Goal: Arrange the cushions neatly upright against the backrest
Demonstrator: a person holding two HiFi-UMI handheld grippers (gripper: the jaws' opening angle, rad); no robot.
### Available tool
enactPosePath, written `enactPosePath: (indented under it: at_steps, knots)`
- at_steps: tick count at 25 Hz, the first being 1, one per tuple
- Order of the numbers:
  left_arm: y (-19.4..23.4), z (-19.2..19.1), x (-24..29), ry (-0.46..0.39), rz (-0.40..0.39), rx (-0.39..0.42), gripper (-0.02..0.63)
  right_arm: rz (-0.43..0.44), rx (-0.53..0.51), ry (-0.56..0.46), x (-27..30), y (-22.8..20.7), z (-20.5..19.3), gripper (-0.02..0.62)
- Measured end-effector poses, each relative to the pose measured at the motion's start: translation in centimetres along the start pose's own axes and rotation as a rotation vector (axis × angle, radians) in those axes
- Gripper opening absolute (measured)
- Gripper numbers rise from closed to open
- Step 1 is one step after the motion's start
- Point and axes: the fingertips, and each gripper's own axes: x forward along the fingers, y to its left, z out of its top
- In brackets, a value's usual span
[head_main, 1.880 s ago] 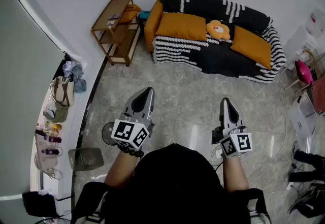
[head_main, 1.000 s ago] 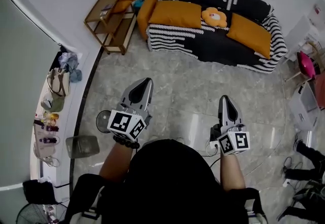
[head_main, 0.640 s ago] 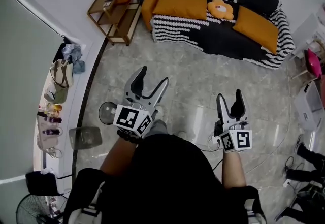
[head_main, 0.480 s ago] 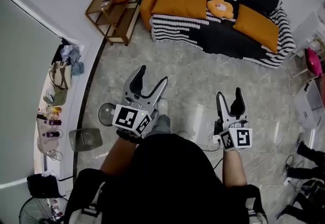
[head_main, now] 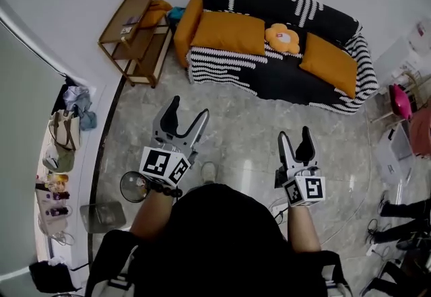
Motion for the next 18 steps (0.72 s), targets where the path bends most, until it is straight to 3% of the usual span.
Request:
enactPosePath:
  at_steps: [4, 11, 18]
  knots:
    - [4.4, 0.1, 1.9, 0.01, -0.005, -0.069, 0.344, 0.005, -0.024, 0.013, 5.0, 1.4, 0.0, 0.315]
    - [10.8, 0.3, 4.0, -0.014, -0.005, -0.083, 0.353, 0.048, 0.037, -0.011, 12.3, 4.8, -0.8, 0.316]
    - [13.3, -1.9, 7.4, 0.051, -0.015, -0.108, 0.357, 0.02, 0.029, 0.067, 15.6, 2.9, -3.2, 0.316]
